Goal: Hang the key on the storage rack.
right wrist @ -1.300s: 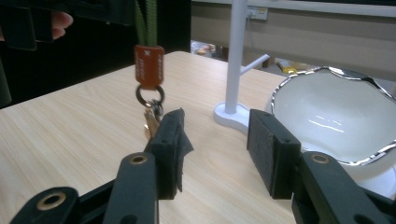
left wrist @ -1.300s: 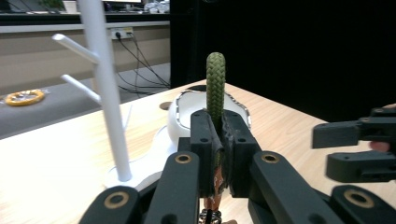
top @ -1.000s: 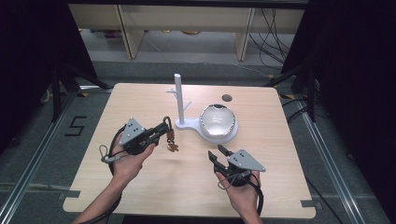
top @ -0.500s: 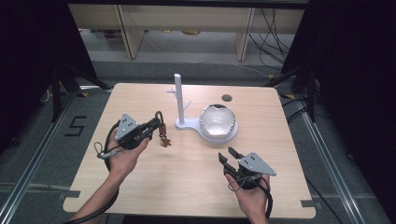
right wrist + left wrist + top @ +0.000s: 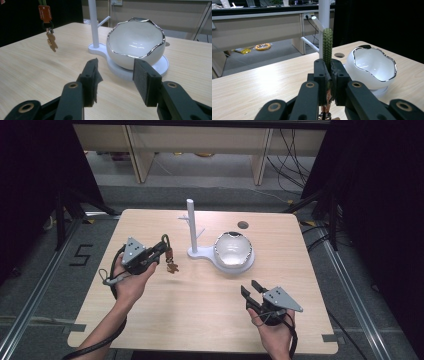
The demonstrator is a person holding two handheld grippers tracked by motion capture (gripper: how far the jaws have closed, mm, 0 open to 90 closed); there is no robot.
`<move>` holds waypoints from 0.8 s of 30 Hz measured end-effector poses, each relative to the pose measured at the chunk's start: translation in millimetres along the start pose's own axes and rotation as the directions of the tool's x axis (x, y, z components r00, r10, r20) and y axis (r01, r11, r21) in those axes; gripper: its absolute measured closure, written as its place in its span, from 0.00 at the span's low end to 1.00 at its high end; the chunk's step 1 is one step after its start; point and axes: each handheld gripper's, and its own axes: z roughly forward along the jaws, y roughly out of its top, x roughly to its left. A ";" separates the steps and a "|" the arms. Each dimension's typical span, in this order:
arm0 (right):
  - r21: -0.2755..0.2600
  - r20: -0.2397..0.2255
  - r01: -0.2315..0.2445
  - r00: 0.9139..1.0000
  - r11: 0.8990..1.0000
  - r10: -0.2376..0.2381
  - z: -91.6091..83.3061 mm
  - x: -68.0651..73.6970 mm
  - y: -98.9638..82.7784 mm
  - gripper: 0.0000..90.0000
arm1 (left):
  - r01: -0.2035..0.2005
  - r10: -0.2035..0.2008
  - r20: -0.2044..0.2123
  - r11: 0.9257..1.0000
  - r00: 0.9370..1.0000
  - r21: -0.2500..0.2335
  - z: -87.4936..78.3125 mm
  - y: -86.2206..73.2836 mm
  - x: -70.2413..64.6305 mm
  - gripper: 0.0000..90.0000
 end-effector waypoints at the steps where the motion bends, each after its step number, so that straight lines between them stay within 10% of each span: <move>1: -0.001 0.005 0.018 1.000 1.000 -0.018 -0.3 -1.9 0.1 0.63 | -0.003 0.003 -0.001 1.000 1.000 0.002 1.1 0.6 0.4 0.93; 24: 0.002 0.005 -0.015 1.000 1.000 0.015 -3.2 -2.5 -3.8 0.62 | 0.004 -0.003 -0.064 1.000 0.998 0.010 26.6 6.2 8.5 0.93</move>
